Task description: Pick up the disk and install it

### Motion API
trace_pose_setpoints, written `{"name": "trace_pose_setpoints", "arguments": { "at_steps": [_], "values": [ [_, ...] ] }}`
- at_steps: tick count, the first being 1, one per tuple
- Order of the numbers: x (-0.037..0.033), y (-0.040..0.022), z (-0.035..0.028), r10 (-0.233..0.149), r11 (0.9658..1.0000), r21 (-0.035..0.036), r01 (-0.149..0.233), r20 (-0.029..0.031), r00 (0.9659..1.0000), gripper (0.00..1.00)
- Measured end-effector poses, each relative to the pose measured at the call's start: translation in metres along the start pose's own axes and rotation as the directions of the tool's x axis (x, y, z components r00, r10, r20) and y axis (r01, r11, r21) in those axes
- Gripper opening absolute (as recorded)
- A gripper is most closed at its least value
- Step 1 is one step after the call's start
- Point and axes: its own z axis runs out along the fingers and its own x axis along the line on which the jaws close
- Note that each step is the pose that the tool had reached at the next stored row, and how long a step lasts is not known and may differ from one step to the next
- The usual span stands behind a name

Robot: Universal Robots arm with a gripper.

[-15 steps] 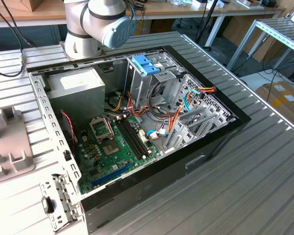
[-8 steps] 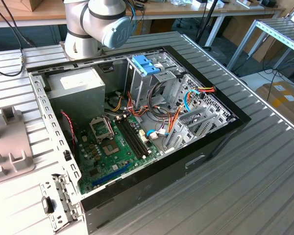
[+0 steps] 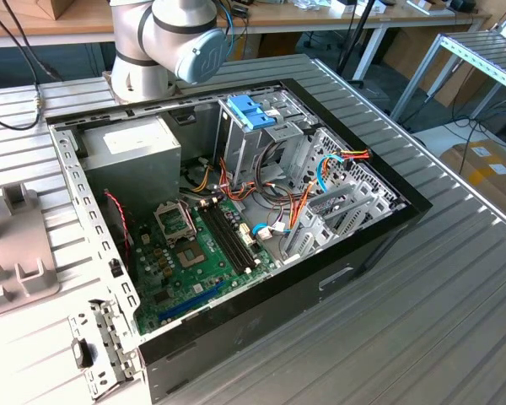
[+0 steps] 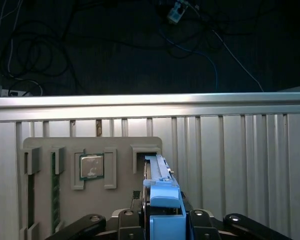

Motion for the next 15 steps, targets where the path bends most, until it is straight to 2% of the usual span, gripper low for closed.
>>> {"name": "trace_pose_setpoints", "arguments": {
  "at_steps": [7, 15],
  "values": [
    [-0.0004, 0.0001, -0.0040, 0.000, 1.0000, 0.0000, 0.000, 0.0009, 1.0000, 0.37],
    [-0.0007, 0.0002, -0.0078, 0.000, 1.0000, -0.0001, 0.000, 0.0051, 1.0000, 0.37]
  ]
}}
